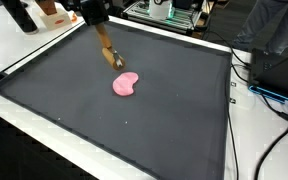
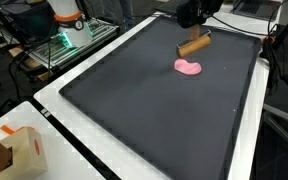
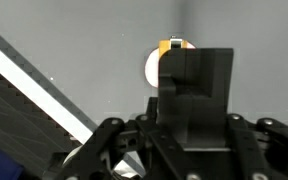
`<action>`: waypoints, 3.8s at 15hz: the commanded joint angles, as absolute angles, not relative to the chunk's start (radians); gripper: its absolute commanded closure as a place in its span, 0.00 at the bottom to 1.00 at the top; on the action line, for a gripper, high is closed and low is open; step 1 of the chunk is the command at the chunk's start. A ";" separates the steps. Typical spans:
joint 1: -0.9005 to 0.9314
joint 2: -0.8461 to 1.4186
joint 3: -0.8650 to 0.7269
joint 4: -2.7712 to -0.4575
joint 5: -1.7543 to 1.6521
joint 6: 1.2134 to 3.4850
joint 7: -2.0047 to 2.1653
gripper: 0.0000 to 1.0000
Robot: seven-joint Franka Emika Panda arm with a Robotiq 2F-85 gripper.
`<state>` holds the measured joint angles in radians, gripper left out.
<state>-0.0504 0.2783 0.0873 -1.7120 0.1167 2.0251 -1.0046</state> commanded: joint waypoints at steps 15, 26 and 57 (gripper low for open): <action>-0.221 0.573 0.014 -1.247 0.313 1.599 -0.618 0.76; -0.312 0.676 0.030 -1.175 0.379 1.562 -0.569 0.76; -0.228 0.630 0.052 -1.202 0.275 1.596 -0.596 0.76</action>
